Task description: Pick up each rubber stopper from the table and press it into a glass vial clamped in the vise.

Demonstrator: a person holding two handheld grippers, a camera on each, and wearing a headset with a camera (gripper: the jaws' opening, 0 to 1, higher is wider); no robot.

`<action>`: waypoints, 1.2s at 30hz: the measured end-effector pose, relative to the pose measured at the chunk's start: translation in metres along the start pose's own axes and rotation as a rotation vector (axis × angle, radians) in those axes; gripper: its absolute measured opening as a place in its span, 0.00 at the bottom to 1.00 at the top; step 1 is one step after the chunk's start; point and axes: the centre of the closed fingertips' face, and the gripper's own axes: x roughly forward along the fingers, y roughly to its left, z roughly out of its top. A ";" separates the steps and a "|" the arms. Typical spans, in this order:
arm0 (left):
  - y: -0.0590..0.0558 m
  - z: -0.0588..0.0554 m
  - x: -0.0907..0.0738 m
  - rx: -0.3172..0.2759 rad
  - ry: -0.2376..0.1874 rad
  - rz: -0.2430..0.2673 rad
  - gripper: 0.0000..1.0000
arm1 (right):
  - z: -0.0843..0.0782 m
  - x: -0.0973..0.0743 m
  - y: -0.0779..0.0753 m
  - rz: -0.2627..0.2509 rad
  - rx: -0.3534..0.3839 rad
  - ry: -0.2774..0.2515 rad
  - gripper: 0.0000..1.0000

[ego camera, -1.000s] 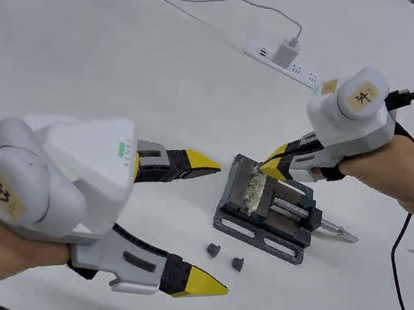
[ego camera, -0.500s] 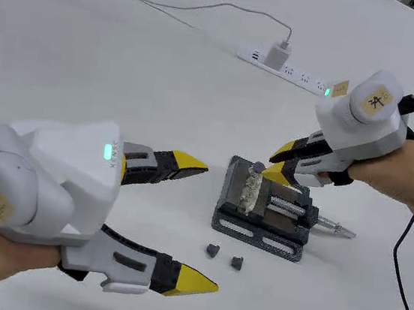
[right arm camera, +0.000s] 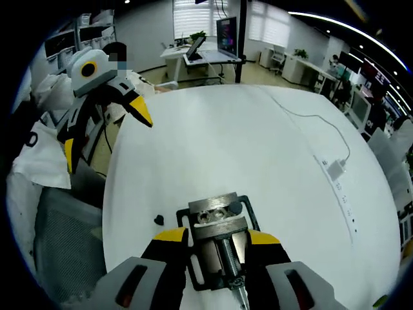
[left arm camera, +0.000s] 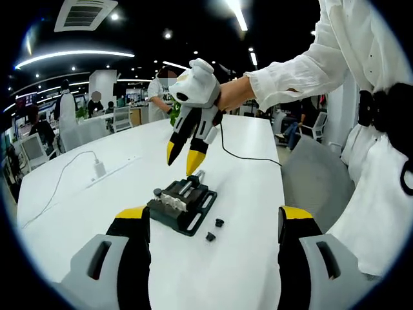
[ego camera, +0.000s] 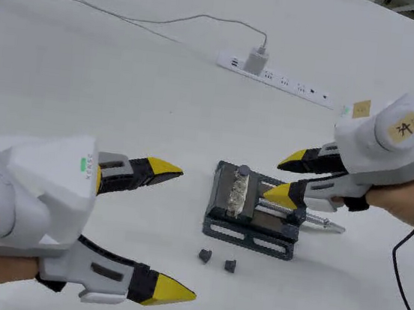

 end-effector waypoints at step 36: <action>0.015 -0.028 0.003 0.069 0.164 -0.037 0.99 | -0.038 -0.001 0.078 0.032 0.056 -0.244 0.64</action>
